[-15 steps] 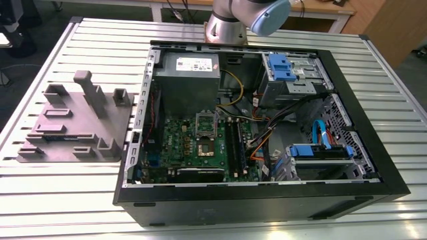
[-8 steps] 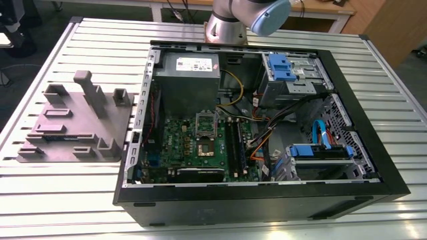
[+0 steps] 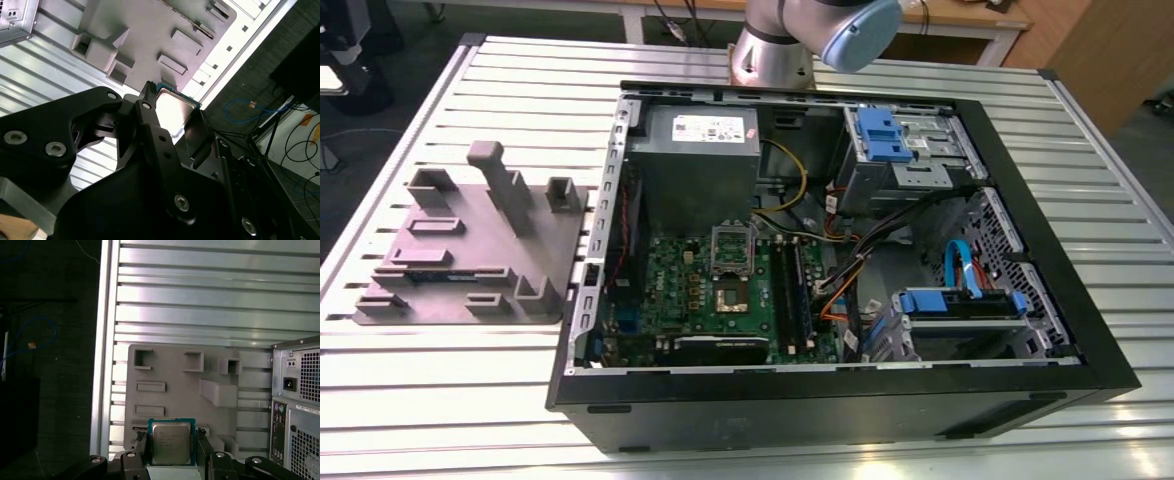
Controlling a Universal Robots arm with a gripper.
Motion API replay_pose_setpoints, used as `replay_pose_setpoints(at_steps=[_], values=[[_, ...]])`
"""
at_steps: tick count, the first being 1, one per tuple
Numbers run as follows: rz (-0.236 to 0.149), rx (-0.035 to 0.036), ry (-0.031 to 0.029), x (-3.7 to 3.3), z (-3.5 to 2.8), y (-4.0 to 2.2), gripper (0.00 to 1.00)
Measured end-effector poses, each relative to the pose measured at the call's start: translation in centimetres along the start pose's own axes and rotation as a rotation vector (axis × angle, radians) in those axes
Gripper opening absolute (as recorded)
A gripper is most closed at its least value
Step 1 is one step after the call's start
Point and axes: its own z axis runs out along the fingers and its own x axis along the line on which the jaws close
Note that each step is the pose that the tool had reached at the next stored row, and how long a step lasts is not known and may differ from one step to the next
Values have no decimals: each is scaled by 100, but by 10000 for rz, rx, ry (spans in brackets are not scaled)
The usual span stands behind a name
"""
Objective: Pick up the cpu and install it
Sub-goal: 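Pick up the cpu and move it towards the insertion slot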
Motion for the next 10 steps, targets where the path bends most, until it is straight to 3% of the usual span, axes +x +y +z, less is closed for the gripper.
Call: replay_pose_setpoints(at_steps=[10], values=[[0, 0, 1, -46, 0, -1, 47]])
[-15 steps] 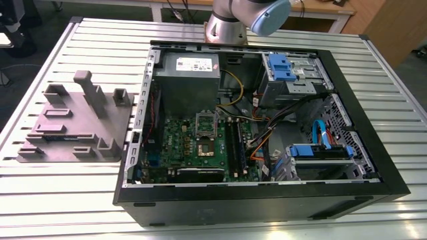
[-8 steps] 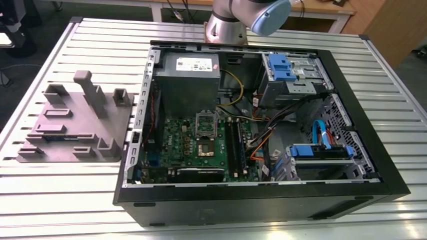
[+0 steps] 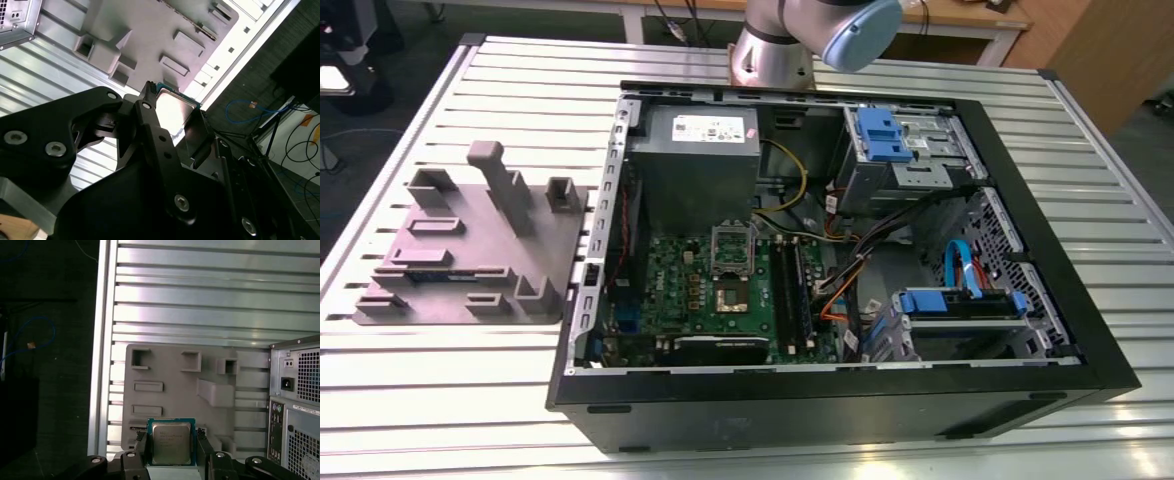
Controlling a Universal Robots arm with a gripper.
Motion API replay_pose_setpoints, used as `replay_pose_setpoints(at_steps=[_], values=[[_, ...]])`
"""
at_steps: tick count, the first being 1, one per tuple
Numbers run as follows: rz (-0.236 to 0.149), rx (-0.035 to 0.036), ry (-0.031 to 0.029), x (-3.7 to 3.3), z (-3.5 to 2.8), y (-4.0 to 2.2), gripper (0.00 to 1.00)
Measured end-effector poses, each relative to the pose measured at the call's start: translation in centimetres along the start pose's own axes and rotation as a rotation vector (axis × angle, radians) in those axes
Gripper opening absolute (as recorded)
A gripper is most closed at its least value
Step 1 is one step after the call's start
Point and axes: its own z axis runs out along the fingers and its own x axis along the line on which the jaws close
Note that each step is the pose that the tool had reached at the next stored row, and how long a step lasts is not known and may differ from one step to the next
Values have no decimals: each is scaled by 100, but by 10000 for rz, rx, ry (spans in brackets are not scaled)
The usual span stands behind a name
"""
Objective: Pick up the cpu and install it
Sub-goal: 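Pick up the cpu and move it towards the insertion slot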
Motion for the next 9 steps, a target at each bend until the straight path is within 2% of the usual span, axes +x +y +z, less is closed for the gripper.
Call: replay_pose_setpoints(at_steps=[9], values=[[1, 0, 0, -54, 0, -2, 47]])
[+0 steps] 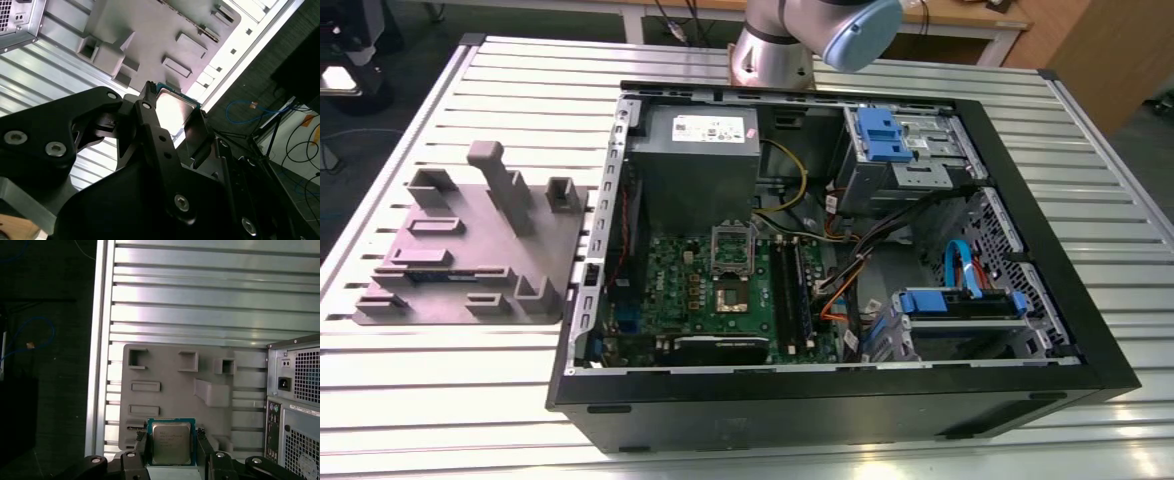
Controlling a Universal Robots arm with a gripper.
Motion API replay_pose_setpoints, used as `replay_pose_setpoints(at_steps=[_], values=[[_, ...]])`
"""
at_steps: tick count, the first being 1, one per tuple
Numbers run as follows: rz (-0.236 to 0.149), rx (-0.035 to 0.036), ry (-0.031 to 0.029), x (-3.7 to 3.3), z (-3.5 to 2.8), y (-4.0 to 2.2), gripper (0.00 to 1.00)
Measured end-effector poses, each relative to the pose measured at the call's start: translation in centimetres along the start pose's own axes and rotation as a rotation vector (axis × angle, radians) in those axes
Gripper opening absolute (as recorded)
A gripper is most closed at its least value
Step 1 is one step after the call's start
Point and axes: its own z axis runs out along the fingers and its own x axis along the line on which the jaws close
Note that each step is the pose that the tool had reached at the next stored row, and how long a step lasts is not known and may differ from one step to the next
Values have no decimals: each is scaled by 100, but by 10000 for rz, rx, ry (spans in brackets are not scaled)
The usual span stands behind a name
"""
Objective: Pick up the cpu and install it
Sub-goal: 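Pick up the cpu and move it towards the insertion slot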
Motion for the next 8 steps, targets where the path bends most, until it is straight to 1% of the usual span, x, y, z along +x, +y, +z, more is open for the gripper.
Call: replay_pose_setpoints(at_steps=[8], values=[[0, 0, 0, -34, 0, -1, 47]])
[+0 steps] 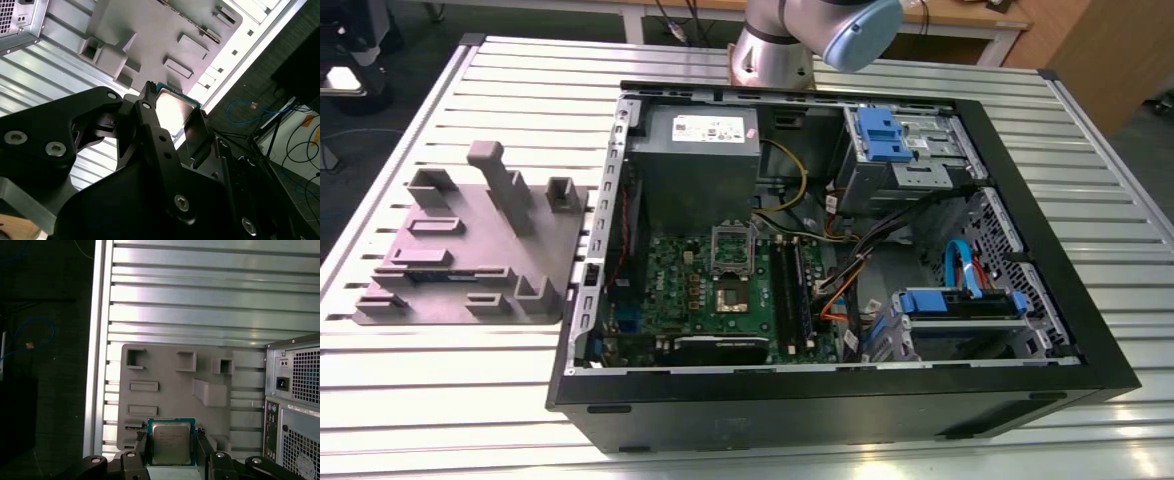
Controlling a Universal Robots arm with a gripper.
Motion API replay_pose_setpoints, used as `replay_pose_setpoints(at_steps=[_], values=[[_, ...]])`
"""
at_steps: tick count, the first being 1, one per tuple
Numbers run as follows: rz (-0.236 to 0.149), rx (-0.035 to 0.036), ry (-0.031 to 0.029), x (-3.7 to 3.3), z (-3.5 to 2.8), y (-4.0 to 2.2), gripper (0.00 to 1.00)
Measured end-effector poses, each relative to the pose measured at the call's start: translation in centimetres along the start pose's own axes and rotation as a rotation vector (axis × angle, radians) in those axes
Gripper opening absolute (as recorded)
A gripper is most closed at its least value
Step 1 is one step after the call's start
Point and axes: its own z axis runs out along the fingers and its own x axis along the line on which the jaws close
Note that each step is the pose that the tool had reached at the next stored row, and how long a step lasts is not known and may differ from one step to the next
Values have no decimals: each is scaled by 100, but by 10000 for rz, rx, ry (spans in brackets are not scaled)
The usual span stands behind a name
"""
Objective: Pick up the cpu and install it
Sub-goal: 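Pick up the cpu and move it towards the insertion slot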
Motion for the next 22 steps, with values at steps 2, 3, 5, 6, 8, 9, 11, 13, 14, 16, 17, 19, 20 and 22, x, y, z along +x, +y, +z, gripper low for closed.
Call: replay_pose_setpoints(at_steps=[2, 3, 5, 6, 8, 9, 11, 13, 14, 16, 17, 19, 20, 22], values=[[0, 0, 0, -7, 0, 0, 47], [-1, 1, 0, -11, 0, -1, 47], [0, 1, 1, -21, 0, -1, 47], [0, 0, 0, -25, 0, -1, 47], [0, 0, 1, -33, 0, -1, 47], [0, 0, 0, -36, 1, -1, 47], [0, 0, 0, -44, 0, -1, 47], [0, 0, -1, -51, 1, -2, 47], [0, 0, 1, -55, 0, -2, 47], [0, 0, 0, -62, 1, -2, 47], [-1, 0, 0, -66, 1, -2, 47], [0, 0, 1, -72, 0, -2, 47], [0, 0, 0, -76, 1, -3, 47], [0, 0, 0, -85, 0, -3, 47]])
